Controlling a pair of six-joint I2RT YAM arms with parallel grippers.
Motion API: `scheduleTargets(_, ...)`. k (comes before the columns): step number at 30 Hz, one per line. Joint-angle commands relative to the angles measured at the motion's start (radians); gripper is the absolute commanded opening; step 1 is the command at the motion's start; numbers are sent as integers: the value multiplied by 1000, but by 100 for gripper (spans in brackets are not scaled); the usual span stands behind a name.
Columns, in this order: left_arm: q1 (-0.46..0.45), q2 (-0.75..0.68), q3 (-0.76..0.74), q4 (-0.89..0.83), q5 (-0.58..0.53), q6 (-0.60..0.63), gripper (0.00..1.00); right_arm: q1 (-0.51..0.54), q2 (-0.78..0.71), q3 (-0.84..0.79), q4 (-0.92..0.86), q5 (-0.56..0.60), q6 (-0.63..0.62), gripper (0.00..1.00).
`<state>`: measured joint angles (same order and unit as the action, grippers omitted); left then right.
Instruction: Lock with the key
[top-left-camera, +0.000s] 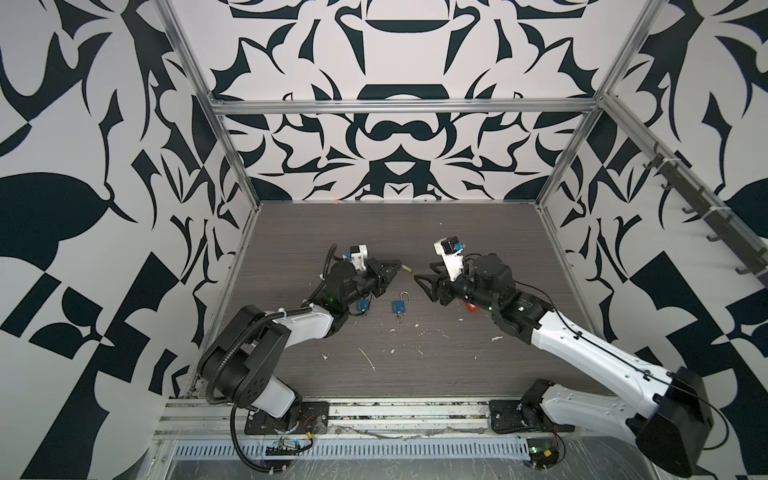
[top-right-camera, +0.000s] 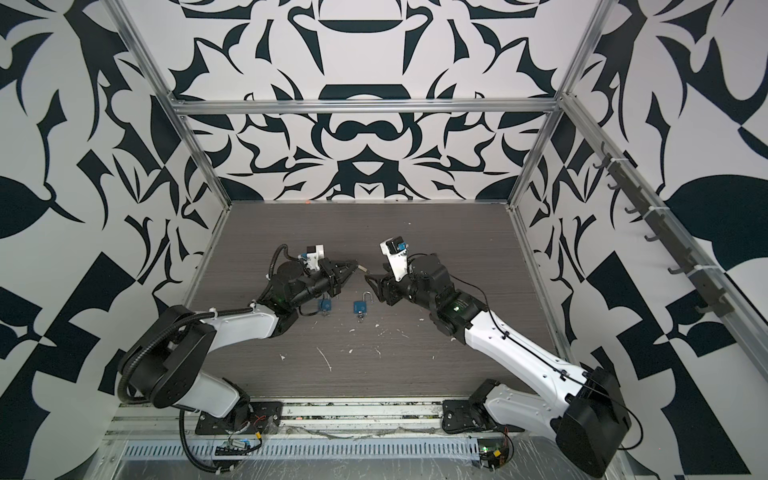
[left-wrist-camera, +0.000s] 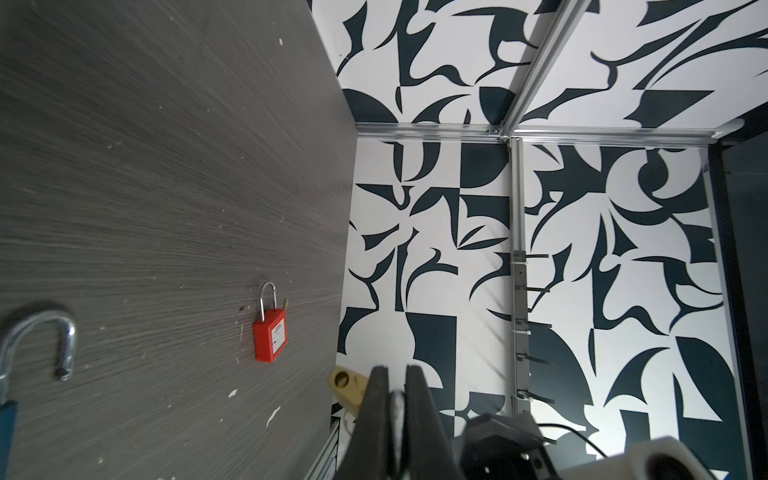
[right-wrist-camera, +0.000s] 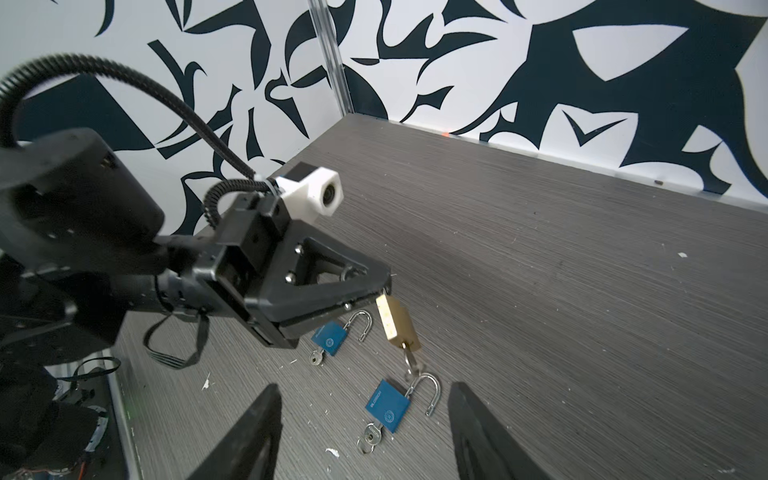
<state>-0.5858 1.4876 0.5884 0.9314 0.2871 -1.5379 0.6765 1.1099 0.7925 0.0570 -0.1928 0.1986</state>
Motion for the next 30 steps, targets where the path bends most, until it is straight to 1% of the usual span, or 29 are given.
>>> scheduleTargets(1,-3,-80,-9,-49,-48,1,0,-42,1,-12,127,-87,-12,65)
scheduleTargets(3,-3,-119,-12,-77,-54,22,0,-73,9,-31,179,-192,-16,64)
scheduleTargets(4,-3,-138,-14,-89,-57,34,0,-81,7,-64,251,-228,-13,63)
scheduleTargets(6,-2,-166,-23,-91,-67,50,0,-90,4,-115,362,-272,-13,62)
scheduleTargets(7,-2,-178,-25,-98,-70,55,0,-92,9,-123,387,-287,-17,62)
scheduleTargets(12,0,-205,-24,-141,-56,60,0,-92,54,-107,427,-315,-23,53)
scheduleTargets(16,-1,-245,-26,-171,-56,64,0,-92,71,-107,491,-338,3,52)
scheduleTargets(23,-2,-234,-3,-169,-30,62,0,-82,102,-64,458,-320,-31,51)
scheduleTargets(30,-2,-221,-10,-133,-17,49,0,-57,158,-5,423,-312,-63,49)
